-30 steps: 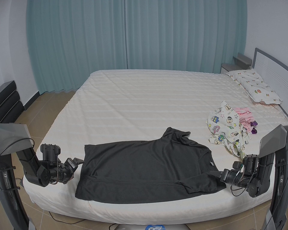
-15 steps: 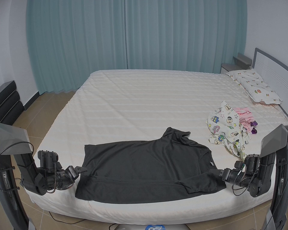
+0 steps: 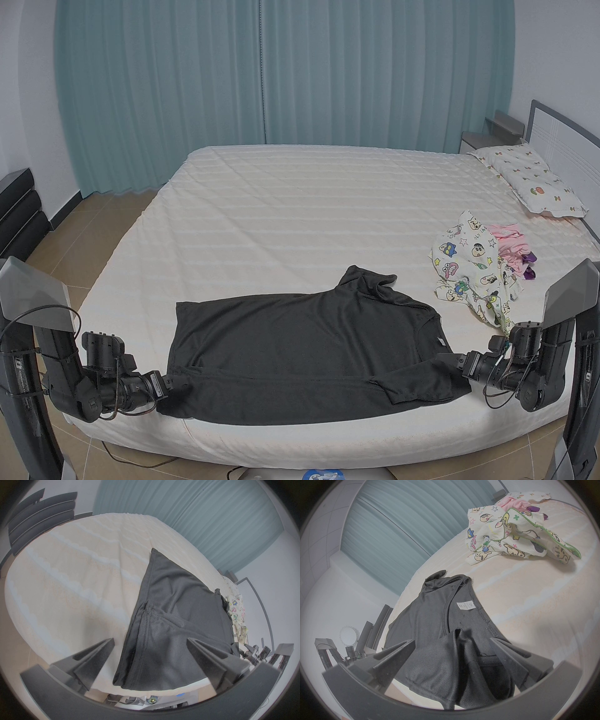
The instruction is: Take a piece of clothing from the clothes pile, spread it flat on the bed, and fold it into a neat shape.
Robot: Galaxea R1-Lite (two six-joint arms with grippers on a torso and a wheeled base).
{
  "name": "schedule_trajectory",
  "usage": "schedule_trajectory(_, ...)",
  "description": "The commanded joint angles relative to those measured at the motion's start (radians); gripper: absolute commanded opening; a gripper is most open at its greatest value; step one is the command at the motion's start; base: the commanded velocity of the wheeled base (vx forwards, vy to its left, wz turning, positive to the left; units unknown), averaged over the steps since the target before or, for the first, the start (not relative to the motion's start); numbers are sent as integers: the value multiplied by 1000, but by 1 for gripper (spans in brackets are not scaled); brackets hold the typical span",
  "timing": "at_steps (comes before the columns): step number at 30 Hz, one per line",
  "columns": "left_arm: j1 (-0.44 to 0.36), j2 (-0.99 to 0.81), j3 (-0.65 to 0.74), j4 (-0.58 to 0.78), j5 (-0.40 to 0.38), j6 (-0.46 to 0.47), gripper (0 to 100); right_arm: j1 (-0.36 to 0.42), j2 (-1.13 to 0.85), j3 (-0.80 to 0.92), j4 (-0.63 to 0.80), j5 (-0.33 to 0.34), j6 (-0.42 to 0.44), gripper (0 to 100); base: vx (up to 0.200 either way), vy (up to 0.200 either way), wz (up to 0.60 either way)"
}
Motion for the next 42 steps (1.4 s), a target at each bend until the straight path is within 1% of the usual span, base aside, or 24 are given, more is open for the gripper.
schedule_trajectory(1, 0, 12, 15, 3, 32, 16, 0, -2, -1, 1, -1, 0, 0, 100, 0, 0, 0)
schedule_trajectory(8, 0, 12, 41, 3, 92, 38, 0, -5, -7, 1, -1, 0, 0, 100, 0, 0, 0)
schedule_trajectory(12, 0, 12, 53, 5, 132, 67, 0, -8, -15, 1, 1, 0, 0, 100, 0, 0, 0)
schedule_trajectory(23, 0, 13, 45, -6, 130, 65, 0, -6, -12, 1, 1, 0, 0, 100, 0, 0, 0)
schedule_trajectory(24, 0, 9, 42, -8, 129, 61, 100, -6, -12, 1, 1, 0, -2, 100, 0, 0, 0)
schedule_trajectory(27, 8, 0, 32, -8, 126, 56, 100, -6, -12, 1, 1, 0, 0, 100, 0, 0, 0)
schedule_trajectory(30, 25, -46, 4, -8, 124, 12, 100, -6, -13, 1, -1, 0, 0, 100, 0, 0, 0)
schedule_trajectory(31, 25, -46, 4, -8, 124, 12, 100, -6, -13, 1, -1, 0, 0, 100, 0, 0, 0)
schedule_trajectory(32, 40, -82, -19, -3, 124, -31, 100, -6, -15, 1, 1, 0, 0, 100, 0, 0, 0)
schedule_trajectory(35, 46, -126, -65, 15, 115, -90, 100, -5, -13, 0, -1, 0, 0, 100, 0, 0, 0)
schedule_trajectory(36, 37, -128, -94, 35, 104, -114, 100, -3, -13, 0, -1, 0, 0, 100, 0, 0, 0)
schedule_trajectory(38, 31, -123, -119, 51, 92, -123, 100, 0, -13, 0, -2, 0, 1, 100, 0, 0, 0)
schedule_trajectory(40, 11, -99, -168, 94, 69, -126, 100, 3, -12, 1, -2, 0, 1, 100, 0, 0, 0)
schedule_trajectory(42, 8, -60, -198, 131, 57, -123, 100, 3, -12, 1, -2, 0, 3, 100, 0, 0, 0)
